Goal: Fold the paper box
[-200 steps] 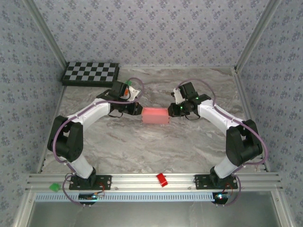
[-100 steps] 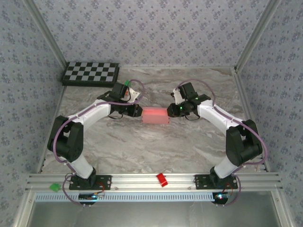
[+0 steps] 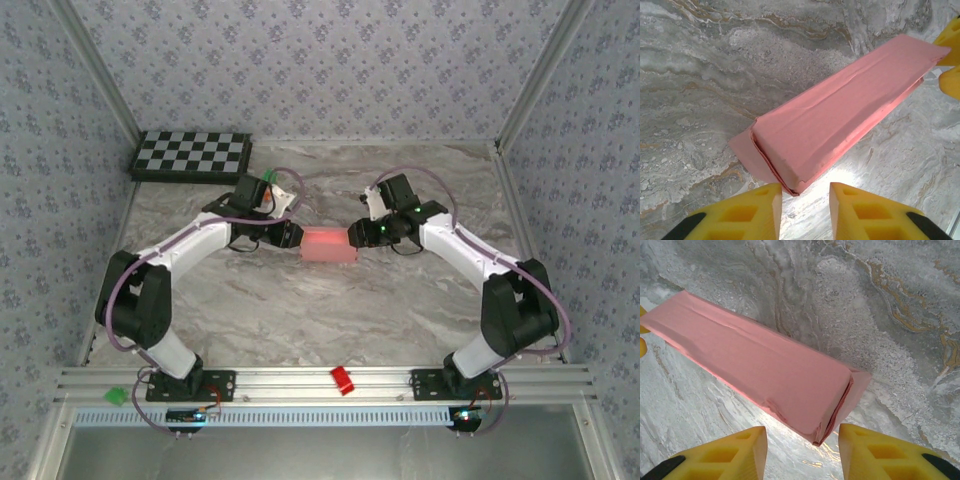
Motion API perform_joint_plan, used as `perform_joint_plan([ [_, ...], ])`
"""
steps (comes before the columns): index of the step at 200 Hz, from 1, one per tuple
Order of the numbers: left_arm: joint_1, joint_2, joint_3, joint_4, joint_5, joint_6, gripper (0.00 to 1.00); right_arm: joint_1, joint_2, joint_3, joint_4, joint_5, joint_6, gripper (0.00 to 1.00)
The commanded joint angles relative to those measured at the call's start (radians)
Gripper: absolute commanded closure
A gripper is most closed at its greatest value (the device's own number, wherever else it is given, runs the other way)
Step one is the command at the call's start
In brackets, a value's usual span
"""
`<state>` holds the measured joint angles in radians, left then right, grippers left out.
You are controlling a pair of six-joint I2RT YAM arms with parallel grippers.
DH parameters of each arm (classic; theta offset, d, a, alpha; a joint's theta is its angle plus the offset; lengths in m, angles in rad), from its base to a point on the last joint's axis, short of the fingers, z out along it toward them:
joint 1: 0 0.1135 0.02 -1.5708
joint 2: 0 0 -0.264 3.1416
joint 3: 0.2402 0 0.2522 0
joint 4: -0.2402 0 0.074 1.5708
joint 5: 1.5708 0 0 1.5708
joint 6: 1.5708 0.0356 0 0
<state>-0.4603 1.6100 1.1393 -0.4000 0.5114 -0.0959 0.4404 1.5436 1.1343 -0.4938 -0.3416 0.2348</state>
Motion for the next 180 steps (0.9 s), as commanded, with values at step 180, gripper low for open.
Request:
perform_joint_plan([
  [180,0.032,0.049,0.041,0.123,0.036,-0.217,0.52,-0.070,-0.013,-0.021,0.108,-0.036,0.124,0.58],
])
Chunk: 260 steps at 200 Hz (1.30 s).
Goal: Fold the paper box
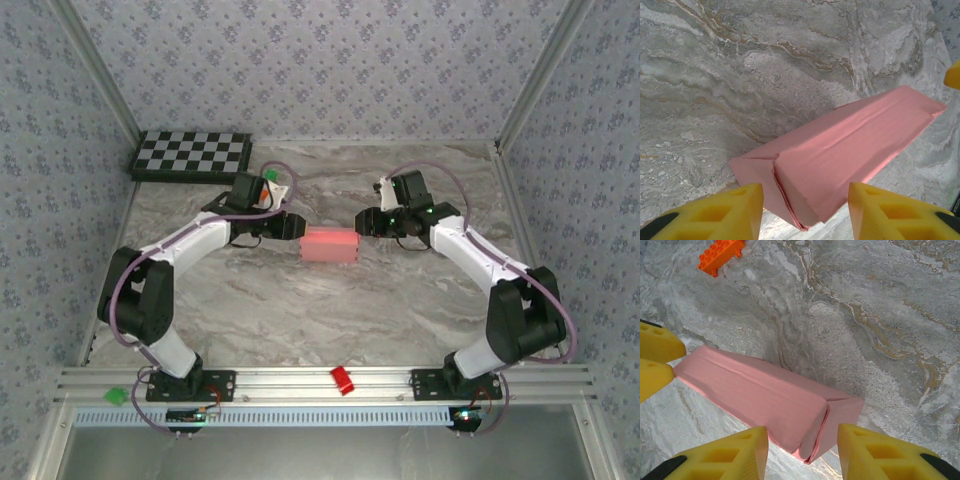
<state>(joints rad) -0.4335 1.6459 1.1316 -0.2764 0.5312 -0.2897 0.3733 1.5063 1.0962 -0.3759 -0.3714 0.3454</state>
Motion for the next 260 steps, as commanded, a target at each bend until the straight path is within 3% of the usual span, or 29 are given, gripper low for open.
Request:
perform_joint_plan([
  [1,0.004,0.014,0.049,-0.001,0.015,-0.023,0.52,-0.003,0.024,0.018,-0.010,-0.007,0.013,0.58],
  [135,0.001,0.054,0.043,-0.068,0.010,0.007,0.58,0.005,0.085,0.011,-0.041,-0.035,-0.009,0.59],
  [260,-0.004,0.054,-0.004,-0.085,-0.022,0.015,0.58,0.017,0.136,0.003,-0.073,0.030,-0.029,0.59],
])
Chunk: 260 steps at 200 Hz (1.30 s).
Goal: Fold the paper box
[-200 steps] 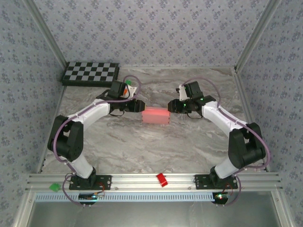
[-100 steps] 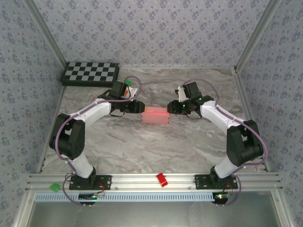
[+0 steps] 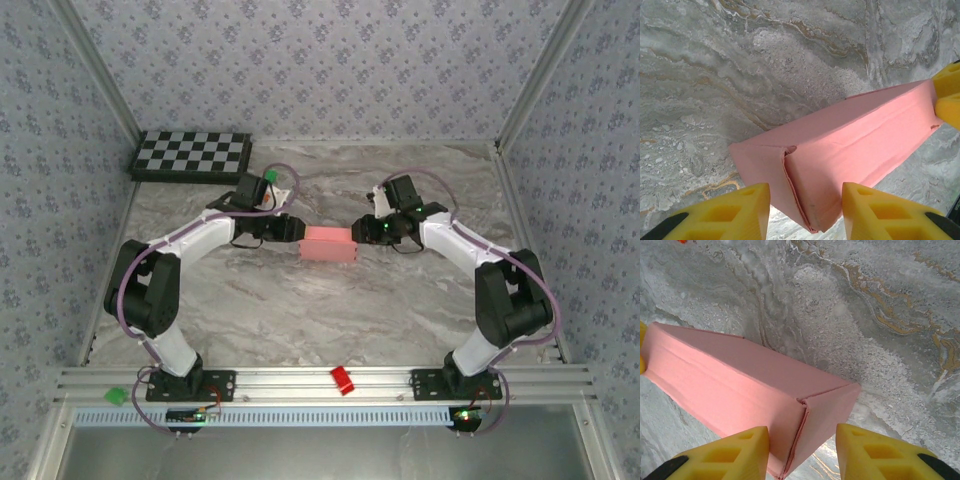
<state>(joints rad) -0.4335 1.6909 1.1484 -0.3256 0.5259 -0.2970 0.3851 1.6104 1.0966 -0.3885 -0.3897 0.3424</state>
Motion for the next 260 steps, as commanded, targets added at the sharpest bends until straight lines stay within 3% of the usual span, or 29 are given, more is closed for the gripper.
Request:
perform_joint_plan([
  [1,-0.004,0.009,-0.022,-0.036,-0.016,0.022,0.58,0.005,0.032,0.003,-0.061,0.049,-0.025,0.59],
  [73,-0.009,-0.005,-0.046,-0.039,-0.008,0.017,0.59,0.008,0.085,0.079,-0.127,0.124,-0.084,0.60],
  [152,-0.014,-0.042,-0.035,-0.040,-0.015,0.005,0.55,0.014,0.146,0.210,-0.156,0.115,-0.117,0.60],
  [203,-0.035,-0.086,0.053,-0.109,-0.147,0.057,0.44,0.009,0.044,0.220,-0.128,0.122,-0.119,0.54],
  [260,-0.101,-0.069,0.157,-0.172,-0.283,0.199,0.30,-0.031,-0.087,0.061,-0.072,0.137,-0.101,0.52],
])
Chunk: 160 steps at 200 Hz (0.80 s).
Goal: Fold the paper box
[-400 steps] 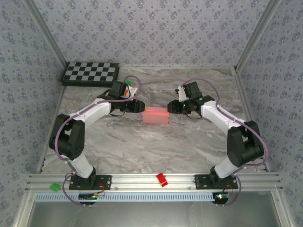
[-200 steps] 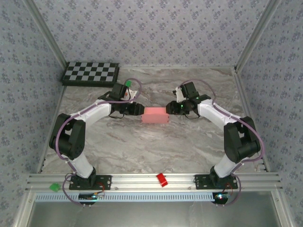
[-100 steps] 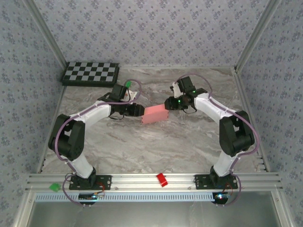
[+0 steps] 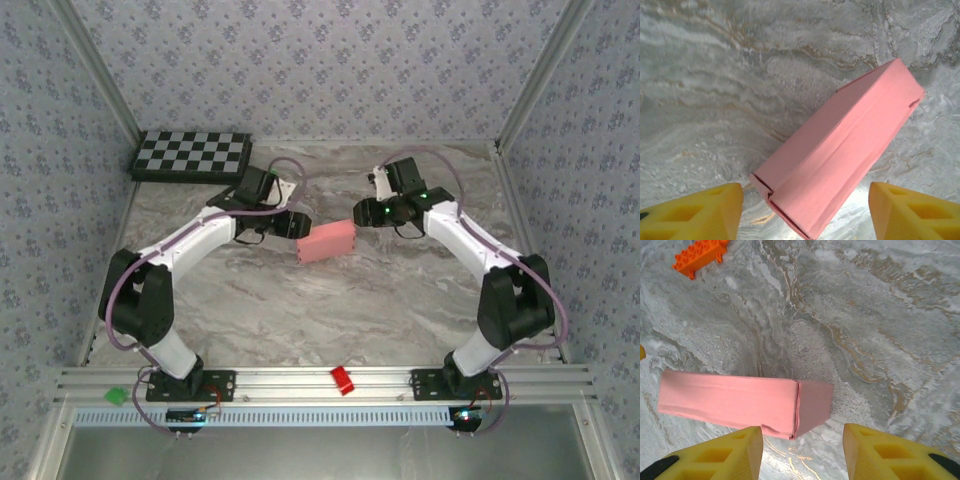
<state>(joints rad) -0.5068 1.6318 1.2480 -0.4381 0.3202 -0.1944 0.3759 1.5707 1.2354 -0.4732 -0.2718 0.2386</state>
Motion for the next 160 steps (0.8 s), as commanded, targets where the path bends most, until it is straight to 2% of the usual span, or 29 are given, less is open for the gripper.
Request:
perform_joint_plan([
  [1,-0.029,-0.008,0.060,-0.061,-0.079,0.098,0.30,-0.023,-0.049,-0.081,0.013,0.020,0.003,0.52],
  [86,-0.175,0.178,0.293,-0.235,-0.241,0.433,0.23,-0.097,-0.163,-0.267,0.056,0.025,0.035,0.52],
  [160,-0.206,0.314,0.422,-0.345,-0.285,0.540,0.23,-0.124,-0.193,-0.303,0.055,0.020,0.038,0.52],
])
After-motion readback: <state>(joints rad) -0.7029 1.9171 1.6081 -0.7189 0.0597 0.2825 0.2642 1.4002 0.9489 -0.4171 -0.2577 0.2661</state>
